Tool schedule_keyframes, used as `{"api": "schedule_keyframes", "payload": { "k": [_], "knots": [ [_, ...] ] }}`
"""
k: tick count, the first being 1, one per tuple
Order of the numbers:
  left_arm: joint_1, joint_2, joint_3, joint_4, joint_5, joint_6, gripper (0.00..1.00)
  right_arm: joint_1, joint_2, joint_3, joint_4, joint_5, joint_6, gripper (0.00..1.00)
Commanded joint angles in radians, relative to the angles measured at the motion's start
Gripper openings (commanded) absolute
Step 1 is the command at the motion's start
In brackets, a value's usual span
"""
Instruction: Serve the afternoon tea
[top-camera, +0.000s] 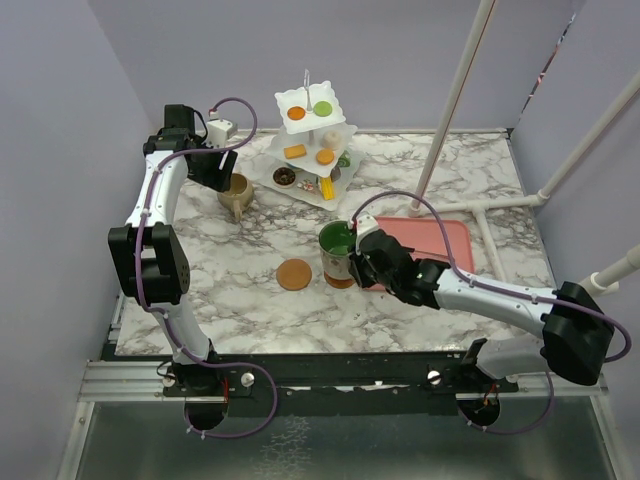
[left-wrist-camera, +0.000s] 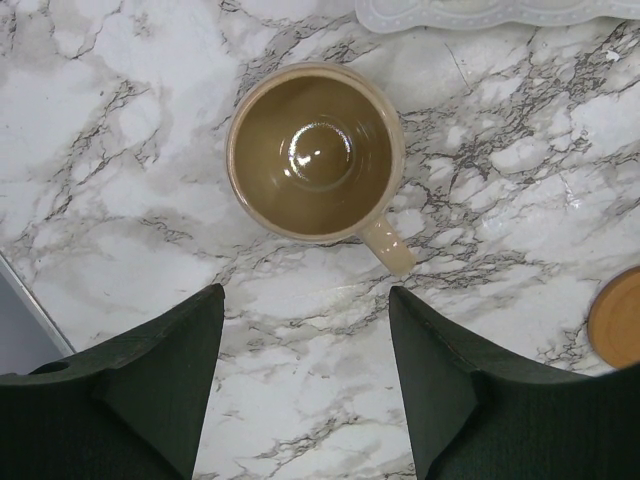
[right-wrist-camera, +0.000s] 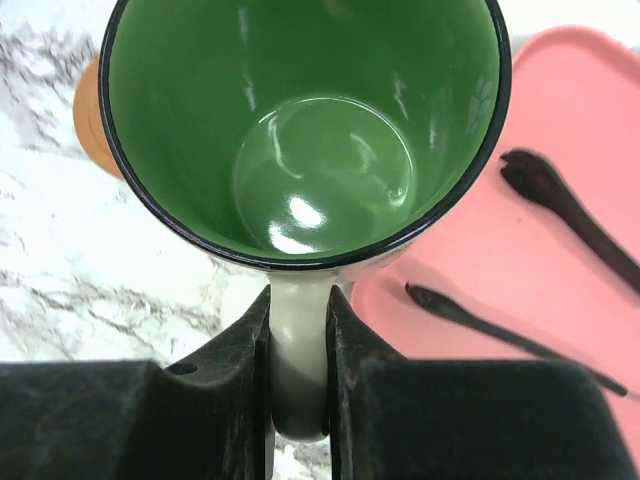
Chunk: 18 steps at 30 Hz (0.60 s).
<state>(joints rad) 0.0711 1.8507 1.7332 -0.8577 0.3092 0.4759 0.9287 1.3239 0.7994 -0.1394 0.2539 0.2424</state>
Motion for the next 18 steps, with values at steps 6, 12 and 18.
{"api": "schedule_keyframes", "payload": {
  "k": [6, 12, 18],
  "knots": [
    [0.007, -0.042, 0.012, -0.003, 0.002, 0.003, 0.69, 0.072, -0.049, -0.081, 0.095, 0.08, 0.119, 0.01],
    [0.007, -0.048, 0.023, -0.003, 0.004, 0.0, 0.69, 0.08, 0.018, -0.117, 0.145, 0.062, 0.151, 0.01],
    [0.007, -0.05, 0.029, -0.009, 0.0, 0.005, 0.69, 0.079, 0.125, -0.155, 0.228, 0.069, 0.173, 0.01]
  ]
}}
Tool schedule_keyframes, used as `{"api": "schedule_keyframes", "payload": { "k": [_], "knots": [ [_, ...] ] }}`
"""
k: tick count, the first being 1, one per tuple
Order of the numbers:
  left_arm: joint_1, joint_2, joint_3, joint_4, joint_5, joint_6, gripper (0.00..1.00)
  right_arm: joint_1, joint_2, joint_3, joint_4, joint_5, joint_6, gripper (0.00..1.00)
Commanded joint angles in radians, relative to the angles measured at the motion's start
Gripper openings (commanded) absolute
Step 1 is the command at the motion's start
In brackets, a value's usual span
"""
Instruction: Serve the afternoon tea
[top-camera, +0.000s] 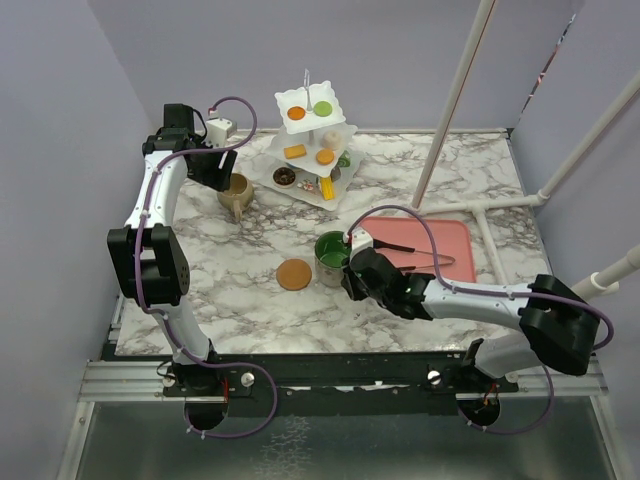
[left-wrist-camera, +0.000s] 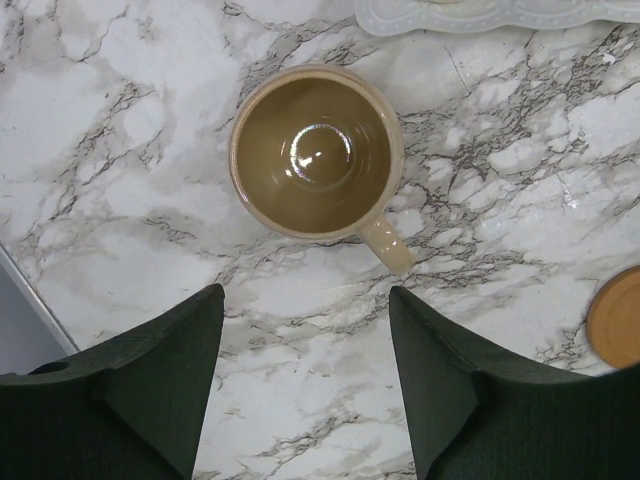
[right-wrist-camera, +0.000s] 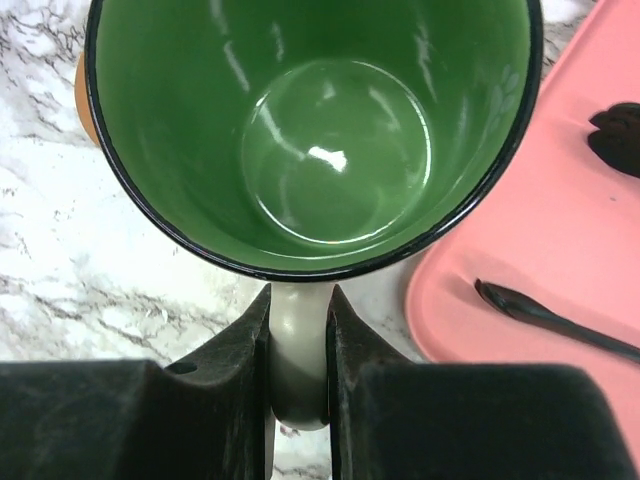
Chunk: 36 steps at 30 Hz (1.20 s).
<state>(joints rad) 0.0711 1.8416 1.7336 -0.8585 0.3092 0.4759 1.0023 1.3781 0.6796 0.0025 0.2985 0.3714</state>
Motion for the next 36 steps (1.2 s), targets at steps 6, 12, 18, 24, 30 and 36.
{"api": "schedule_keyframes", "payload": {
  "k": [6, 12, 18, 24, 30, 36],
  "knots": [
    [0.008, -0.039, 0.036, -0.019, -0.01, 0.019, 0.69, 0.007, 0.138, -0.081, 0.136, 0.06, 0.073, 0.01],
    [0.008, -0.029, 0.029, -0.021, 0.007, 0.008, 0.69, 0.007, 0.147, -0.053, 0.125, 0.14, 0.033, 0.01],
    [0.007, -0.015, 0.037, -0.033, 0.01, 0.01, 0.7, -0.002, 0.201, 0.035, 0.082, 0.183, -0.051, 0.01],
    [0.012, 0.003, 0.047, -0.034, 0.007, 0.012, 0.73, -0.055, 0.278, 0.099, 0.07, 0.16, -0.087, 0.03],
    [0.035, 0.065, 0.123, -0.068, 0.008, 0.004, 0.74, -0.056, 0.219, 0.062, 0.101, 0.181, -0.062, 0.25],
    [0.036, 0.131, 0.165, -0.065, 0.027, -0.033, 0.73, -0.056, 0.119, 0.085, 0.074, 0.203, -0.079, 0.69]
  ]
}}
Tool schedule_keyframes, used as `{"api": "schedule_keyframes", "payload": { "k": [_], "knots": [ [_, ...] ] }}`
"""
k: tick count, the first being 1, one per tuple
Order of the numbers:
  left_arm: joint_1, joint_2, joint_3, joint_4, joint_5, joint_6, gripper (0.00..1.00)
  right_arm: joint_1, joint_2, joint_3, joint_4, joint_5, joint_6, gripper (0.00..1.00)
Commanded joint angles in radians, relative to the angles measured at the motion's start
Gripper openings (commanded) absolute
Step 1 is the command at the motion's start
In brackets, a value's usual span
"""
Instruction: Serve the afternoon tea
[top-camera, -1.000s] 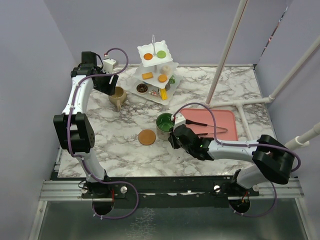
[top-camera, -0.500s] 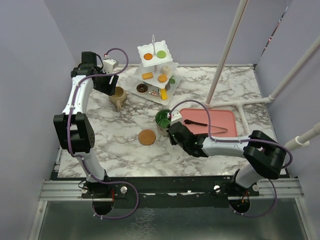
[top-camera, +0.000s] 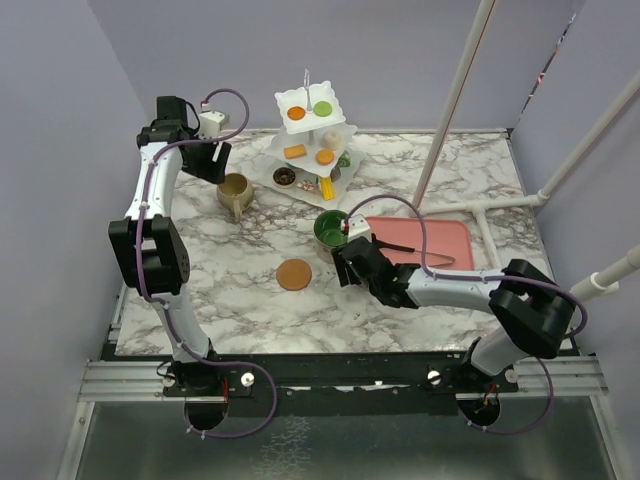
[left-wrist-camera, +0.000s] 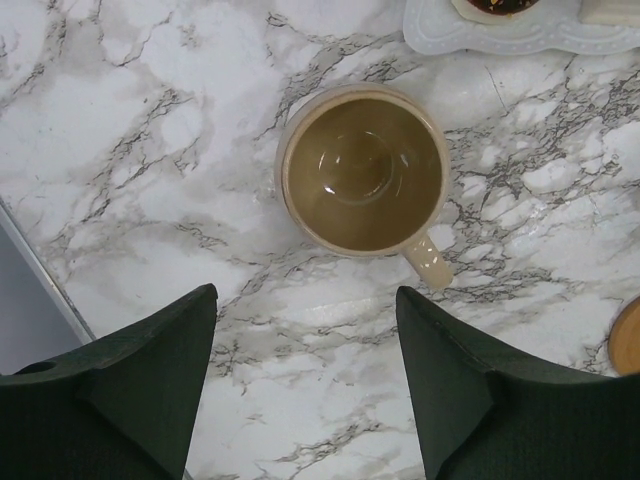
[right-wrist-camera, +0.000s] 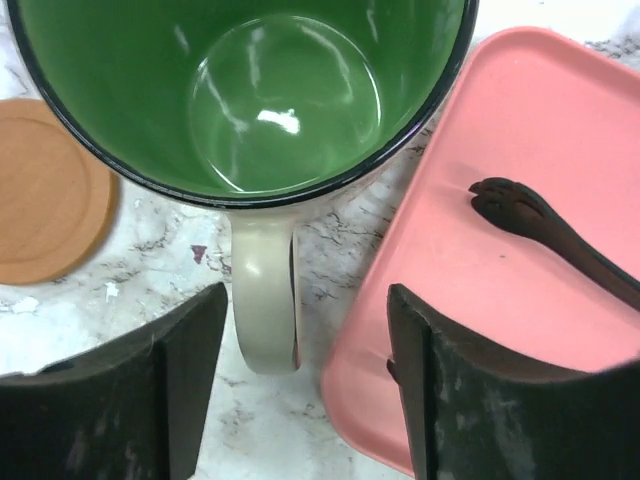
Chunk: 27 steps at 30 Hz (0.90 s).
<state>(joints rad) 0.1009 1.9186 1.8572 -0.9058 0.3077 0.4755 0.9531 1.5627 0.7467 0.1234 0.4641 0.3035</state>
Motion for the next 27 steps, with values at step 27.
{"api": "schedule_keyframes", "payload": {
  "k": [27],
  "knots": [
    [-0.03, 0.267, 0.065, 0.119, -0.06, -0.215, 0.45, -0.006, -0.037, 0.443, -0.235, 0.03, 0.001, 1.0]
  ]
}}
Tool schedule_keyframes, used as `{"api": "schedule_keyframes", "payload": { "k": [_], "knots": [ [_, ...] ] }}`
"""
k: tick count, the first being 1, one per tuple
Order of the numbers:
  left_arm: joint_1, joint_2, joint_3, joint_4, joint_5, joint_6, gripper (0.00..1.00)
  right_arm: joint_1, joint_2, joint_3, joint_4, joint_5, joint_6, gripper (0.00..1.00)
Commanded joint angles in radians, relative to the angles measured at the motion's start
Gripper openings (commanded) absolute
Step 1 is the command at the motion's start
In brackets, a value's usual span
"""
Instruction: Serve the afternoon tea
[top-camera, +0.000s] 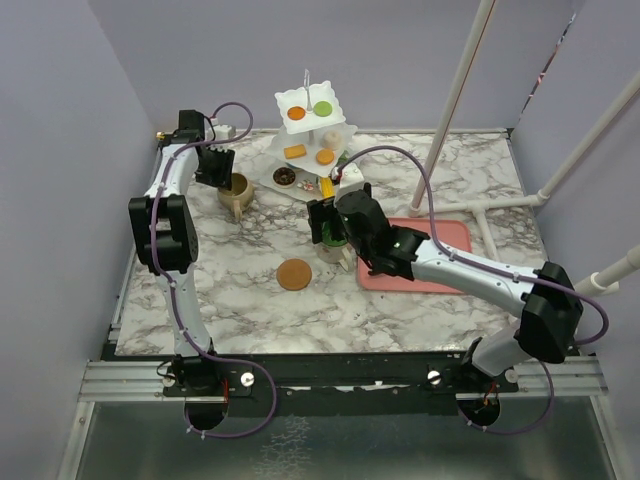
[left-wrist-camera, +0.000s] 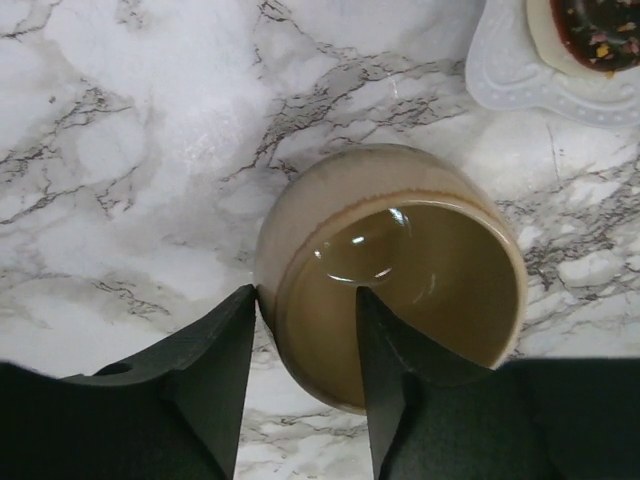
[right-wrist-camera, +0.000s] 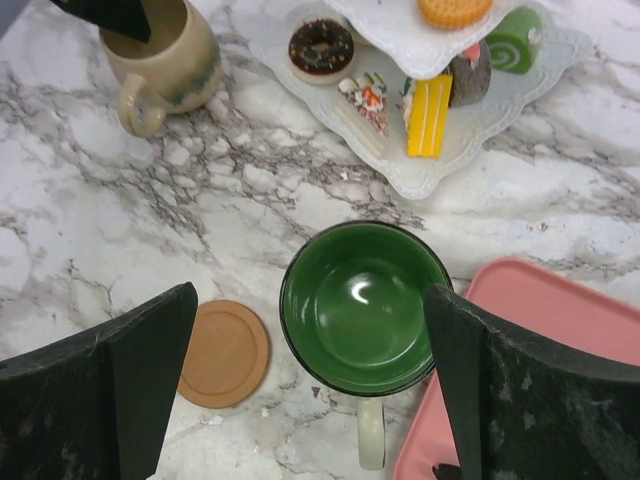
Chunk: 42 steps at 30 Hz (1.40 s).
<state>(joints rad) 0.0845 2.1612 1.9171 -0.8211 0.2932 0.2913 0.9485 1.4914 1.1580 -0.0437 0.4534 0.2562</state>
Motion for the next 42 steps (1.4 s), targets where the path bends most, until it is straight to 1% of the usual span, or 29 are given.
{"api": "schedule_keyframes", "payload": {
  "k": [1, 2, 3, 4, 5, 7, 11, 14, 17, 22, 25, 28, 32, 34, 38, 42],
  "knots": [
    [-0.013, 0.027, -0.002, 0.04, -0.047, -0.033, 0.41, -0.001, 0.042, 0.04, -0.069, 0.009, 0.042, 1.0],
    [-0.014, 0.028, -0.007, 0.044, -0.047, -0.033, 0.38, -0.001, 0.052, 0.047, -0.07, -0.018, 0.034, 1.0],
    [-0.015, 0.028, -0.014, 0.047, -0.043, -0.036, 0.33, -0.001, 0.064, 0.069, -0.076, -0.048, 0.029, 1.0],
    [-0.015, 0.028, -0.023, 0.049, -0.037, -0.039, 0.3, -0.001, 0.081, 0.09, -0.087, -0.077, 0.021, 1.0],
    [-0.015, 0.023, -0.034, 0.052, -0.036, -0.045, 0.24, -0.001, 0.099, 0.115, -0.102, -0.098, 0.018, 1.0],
    [-0.017, 0.009, -0.064, 0.057, -0.029, -0.057, 0.15, -0.001, 0.145, 0.169, -0.134, -0.142, 0.008, 1.0],
    [-0.021, -0.078, -0.18, 0.079, -0.023, -0.144, 0.05, 0.001, 0.219, 0.23, -0.143, -0.256, -0.013, 1.0],
    [-0.031, -0.184, -0.315, 0.129, -0.038, -0.249, 0.04, 0.004, 0.27, 0.265, -0.115, -0.318, -0.018, 1.0],
    [-0.057, -0.281, -0.431, 0.164, -0.094, -0.319, 0.04, 0.017, 0.338, 0.324, -0.123, -0.324, -0.042, 1.0],
    [-0.129, -0.401, -0.538, 0.166, -0.187, -0.368, 0.04, 0.05, 0.427, 0.373, -0.125, -0.326, -0.084, 1.0],
    [-0.164, -0.455, -0.584, 0.168, -0.252, -0.392, 0.0, 0.087, 0.457, 0.361, -0.1, -0.316, -0.131, 1.0],
    [-0.19, -0.506, -0.632, 0.197, -0.305, -0.423, 0.0, 0.115, 0.469, 0.315, -0.053, -0.302, -0.148, 1.0],
    [-0.209, -0.54, -0.654, 0.204, -0.319, -0.448, 0.0, 0.122, 0.483, 0.278, -0.018, -0.283, -0.149, 0.99],
    [-0.21, -0.547, -0.667, 0.204, -0.316, -0.456, 0.0, 0.124, 0.499, 0.276, -0.007, -0.249, -0.159, 0.96],
    [-0.215, -0.576, -0.697, 0.2, -0.326, -0.46, 0.0, 0.124, 0.544, 0.293, 0.026, -0.171, -0.151, 0.92],
    [-0.217, -0.588, -0.718, 0.176, -0.307, -0.466, 0.0, 0.124, 0.578, 0.305, 0.09, -0.173, -0.16, 0.87]
  ]
}}
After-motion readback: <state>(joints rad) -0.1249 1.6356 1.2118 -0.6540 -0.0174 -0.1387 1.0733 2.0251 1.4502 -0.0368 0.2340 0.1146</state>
